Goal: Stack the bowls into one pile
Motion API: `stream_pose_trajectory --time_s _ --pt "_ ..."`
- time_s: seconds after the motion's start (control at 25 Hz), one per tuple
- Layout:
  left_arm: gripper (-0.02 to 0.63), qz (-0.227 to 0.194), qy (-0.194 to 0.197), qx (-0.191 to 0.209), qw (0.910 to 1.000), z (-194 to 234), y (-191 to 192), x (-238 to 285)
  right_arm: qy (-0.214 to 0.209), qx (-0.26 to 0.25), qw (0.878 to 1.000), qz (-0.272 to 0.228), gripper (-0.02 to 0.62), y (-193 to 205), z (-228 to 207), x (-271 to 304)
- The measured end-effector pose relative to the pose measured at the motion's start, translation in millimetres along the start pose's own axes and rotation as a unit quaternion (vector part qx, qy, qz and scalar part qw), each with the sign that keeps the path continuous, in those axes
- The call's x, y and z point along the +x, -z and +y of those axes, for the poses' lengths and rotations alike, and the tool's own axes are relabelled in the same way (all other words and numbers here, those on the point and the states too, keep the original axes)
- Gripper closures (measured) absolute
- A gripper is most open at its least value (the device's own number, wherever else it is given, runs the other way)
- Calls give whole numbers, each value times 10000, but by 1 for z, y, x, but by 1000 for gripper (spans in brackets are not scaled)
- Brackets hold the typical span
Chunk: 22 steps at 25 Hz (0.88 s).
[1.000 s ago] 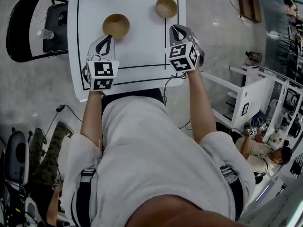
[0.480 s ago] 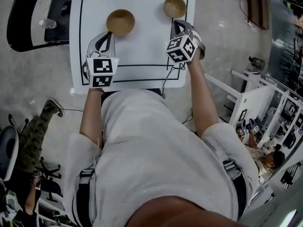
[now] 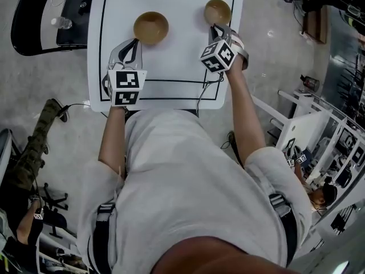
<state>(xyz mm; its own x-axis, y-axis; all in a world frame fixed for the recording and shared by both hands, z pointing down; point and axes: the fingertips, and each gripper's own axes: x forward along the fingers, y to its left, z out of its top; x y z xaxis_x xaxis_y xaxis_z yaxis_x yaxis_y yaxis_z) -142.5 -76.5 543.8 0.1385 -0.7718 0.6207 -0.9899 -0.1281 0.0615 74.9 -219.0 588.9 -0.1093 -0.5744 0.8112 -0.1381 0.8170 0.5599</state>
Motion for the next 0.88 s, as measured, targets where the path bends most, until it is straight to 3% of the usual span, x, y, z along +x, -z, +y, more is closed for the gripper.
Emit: stream_pose_trajectory --time_s 0.2,0.88 --pt "604 117 -10 -9 9999 1 5 2 -52 -180 9996 195 488 3 3 11" --pt "604 132 2 -38 9999 6 5 10 -77 -599 9963 618 490 10 4 42"
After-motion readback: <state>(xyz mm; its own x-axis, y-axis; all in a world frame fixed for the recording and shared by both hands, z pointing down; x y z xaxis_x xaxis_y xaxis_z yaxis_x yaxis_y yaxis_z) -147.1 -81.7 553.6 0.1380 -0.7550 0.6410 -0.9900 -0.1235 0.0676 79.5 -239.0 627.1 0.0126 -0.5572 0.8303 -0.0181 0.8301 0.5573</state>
